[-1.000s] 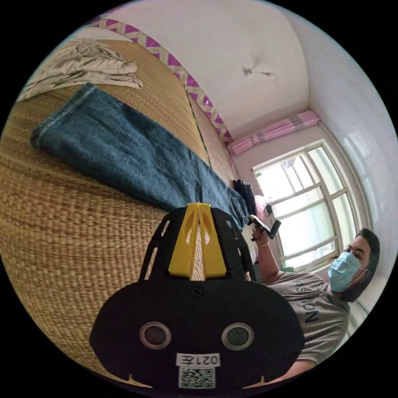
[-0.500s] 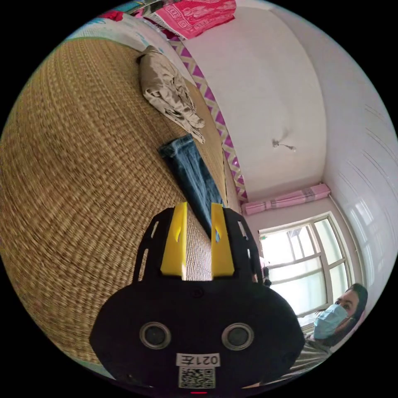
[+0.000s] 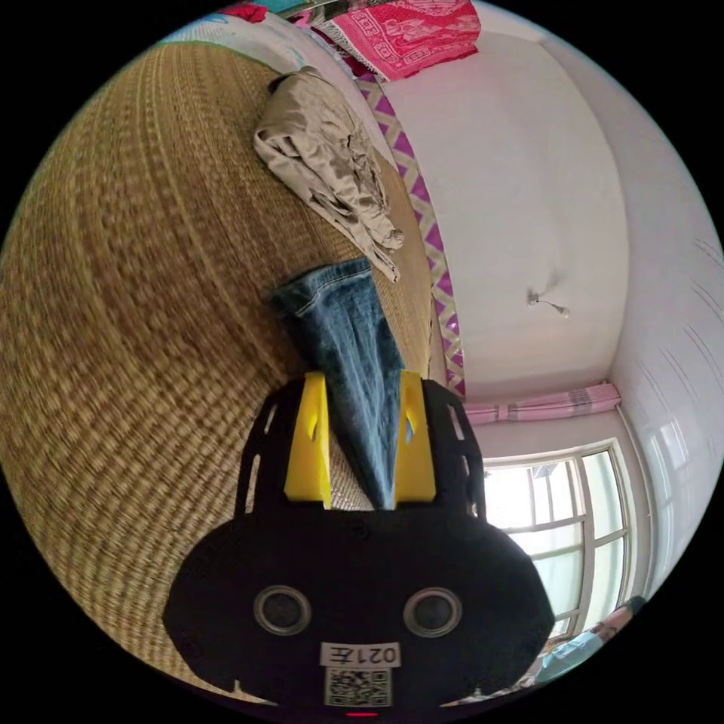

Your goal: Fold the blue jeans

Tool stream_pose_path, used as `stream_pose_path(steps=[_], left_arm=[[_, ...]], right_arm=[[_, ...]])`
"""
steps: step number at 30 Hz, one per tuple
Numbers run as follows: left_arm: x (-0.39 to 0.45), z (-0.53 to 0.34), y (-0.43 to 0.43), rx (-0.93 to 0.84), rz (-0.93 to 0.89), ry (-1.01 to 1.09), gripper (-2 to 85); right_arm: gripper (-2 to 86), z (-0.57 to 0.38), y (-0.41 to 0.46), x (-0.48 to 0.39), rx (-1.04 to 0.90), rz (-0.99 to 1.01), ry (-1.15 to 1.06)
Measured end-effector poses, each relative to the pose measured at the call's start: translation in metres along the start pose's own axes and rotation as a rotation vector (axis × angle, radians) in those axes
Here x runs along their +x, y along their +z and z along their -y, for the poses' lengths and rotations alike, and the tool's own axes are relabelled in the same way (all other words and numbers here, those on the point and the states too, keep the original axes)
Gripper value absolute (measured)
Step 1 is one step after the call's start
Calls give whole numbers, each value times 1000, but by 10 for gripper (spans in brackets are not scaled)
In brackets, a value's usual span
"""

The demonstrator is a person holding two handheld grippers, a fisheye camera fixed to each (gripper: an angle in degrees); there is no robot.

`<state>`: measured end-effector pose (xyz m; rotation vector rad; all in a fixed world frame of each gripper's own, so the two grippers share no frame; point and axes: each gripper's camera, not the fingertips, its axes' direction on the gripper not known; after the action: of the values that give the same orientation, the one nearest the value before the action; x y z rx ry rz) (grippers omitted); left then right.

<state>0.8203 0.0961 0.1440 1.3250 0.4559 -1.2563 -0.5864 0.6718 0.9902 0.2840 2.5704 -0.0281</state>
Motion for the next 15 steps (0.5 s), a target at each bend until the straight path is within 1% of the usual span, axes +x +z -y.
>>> stream_pose_path(steps=[1, 5, 9, 12, 14, 15], left_arm=[[10, -2, 2, 18, 4, -12, 108], [47, -16, -1, 85, -11, 17, 5], [101, -37, -6, 103, -32, 63, -7], [189, -66, -10, 110, -43, 210, -9], [292, -107, -1, 104, -6, 417, -9], [322, -122, 4, 101, 11, 482, -9]], right_arm=[[-7, -3, 0, 3, -3, 1, 3], [-7, -19, 5, 25, -30, 27, 22], [-7, -26, -7, 42, -34, 92, 19], [-7, -32, -15, 49, -36, 98, 19], [-7, -35, -19, 52, -38, 107, 13], [-7, -37, -22, 54, -36, 114, 11]])
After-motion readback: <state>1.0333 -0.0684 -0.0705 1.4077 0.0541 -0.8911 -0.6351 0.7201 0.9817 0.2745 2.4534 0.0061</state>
